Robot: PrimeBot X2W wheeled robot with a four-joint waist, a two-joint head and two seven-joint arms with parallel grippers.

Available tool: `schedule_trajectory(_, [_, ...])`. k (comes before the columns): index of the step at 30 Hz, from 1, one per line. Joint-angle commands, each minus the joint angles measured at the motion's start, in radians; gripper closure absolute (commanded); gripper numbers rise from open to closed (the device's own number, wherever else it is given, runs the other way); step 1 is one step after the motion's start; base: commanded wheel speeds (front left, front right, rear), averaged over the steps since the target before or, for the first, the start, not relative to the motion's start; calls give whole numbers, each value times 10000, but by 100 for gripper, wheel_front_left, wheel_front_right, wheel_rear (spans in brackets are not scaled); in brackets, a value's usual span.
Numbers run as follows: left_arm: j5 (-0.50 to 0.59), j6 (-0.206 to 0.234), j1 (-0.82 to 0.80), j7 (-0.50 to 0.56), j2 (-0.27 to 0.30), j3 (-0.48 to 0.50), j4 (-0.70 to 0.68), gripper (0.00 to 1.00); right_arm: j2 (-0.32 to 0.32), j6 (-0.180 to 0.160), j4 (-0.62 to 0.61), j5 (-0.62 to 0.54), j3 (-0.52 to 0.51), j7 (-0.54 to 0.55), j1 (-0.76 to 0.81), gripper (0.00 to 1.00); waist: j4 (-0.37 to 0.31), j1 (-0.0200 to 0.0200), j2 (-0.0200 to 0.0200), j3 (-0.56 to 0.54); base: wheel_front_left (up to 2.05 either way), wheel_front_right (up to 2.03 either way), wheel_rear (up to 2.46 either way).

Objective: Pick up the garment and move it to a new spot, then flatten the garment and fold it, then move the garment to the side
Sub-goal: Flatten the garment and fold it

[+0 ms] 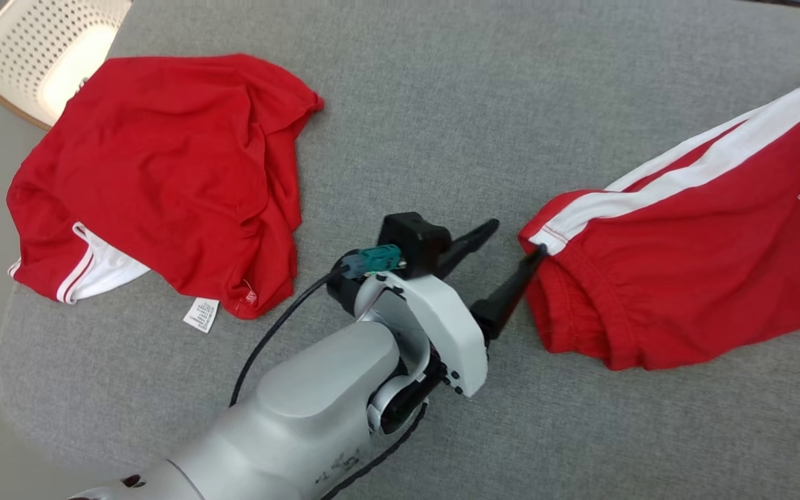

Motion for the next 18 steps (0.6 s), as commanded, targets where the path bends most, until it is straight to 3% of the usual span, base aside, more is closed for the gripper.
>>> schedule_trajectory(1, [-76,66,62,-132,43,95,124,0,86,-17,56,62,-10,-286,198,0,-151,0,0,-254,0,0,0])
schedule_trajectory(8, [9,394,621,-677,244,1369,615,0,758,-16,-385,563,-56,-2536,1228,0,-785,0,0,-1328,0,0,0])
schedule_trajectory(14, [1402,893,1898,-665,578,4164,-506,0,1046,-16,-1398,795,270,-4282,2312,0,-1422,0,0,-2147,0,0,0])
schedule_trajectory(18, [2668,1077,2982,-671,648,5728,-1345,0,1200,-16,-1895,303,293,-5192,2903,0,-1839,0,0,-2606,0,0,0])
